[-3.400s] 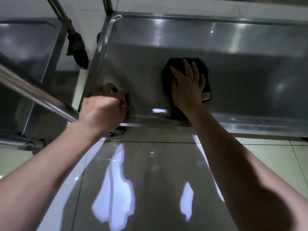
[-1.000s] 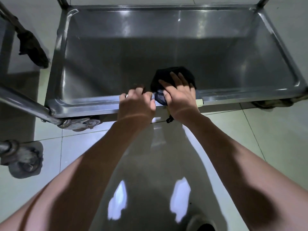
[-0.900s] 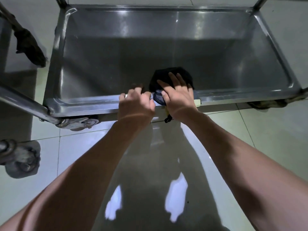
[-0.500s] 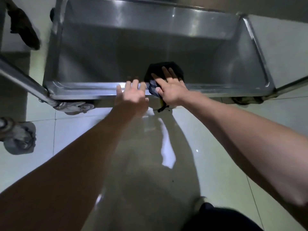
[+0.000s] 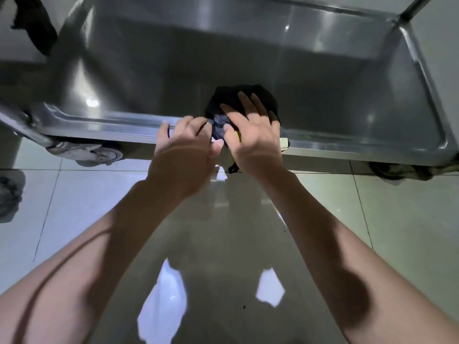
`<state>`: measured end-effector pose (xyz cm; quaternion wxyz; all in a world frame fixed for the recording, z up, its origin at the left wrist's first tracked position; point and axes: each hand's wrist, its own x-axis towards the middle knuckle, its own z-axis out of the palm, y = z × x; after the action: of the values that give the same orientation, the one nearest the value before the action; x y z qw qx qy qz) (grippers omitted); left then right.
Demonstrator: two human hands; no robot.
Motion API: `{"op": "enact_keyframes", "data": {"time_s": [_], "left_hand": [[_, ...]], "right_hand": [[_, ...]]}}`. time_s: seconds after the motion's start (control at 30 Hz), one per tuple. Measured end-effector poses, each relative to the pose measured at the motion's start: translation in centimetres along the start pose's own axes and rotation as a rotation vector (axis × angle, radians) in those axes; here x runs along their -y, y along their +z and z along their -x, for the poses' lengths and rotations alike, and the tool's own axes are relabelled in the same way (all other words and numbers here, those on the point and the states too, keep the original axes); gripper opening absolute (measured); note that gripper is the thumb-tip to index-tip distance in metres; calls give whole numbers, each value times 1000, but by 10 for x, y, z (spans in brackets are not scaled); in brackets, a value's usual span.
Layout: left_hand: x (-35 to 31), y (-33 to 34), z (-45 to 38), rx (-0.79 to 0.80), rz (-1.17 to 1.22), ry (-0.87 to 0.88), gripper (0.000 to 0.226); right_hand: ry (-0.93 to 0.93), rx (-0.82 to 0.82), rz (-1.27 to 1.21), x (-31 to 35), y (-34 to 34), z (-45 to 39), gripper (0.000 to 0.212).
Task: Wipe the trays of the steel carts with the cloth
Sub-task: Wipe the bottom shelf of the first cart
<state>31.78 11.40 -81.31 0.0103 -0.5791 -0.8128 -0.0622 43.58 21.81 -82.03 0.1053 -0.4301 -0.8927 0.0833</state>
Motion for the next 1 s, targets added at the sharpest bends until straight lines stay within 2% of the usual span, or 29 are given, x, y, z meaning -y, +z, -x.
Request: {"op": "enact_keyframes", "data": {"time_s": [0.17, 0.33, 0.6, 0.83, 1.0], "left_hand": [[-12, -3, -4, 2, 3, 40, 45], [-35, -1, -20, 41, 49, 97, 37], [-112, 9, -49, 15, 106, 163, 41], [-166, 16, -69, -4, 123, 169, 38], [-187, 17, -82, -46, 94, 175, 36]], "right_hand": [[-19, -92, -67, -16, 0, 7, 41], [33, -222, -82, -61, -8, 14, 37], [270, -38, -125, -164, -45, 17, 44], [365, -68, -120, -235, -67, 32, 52], [395, -152, -76, -299, -86, 46, 49]]}}
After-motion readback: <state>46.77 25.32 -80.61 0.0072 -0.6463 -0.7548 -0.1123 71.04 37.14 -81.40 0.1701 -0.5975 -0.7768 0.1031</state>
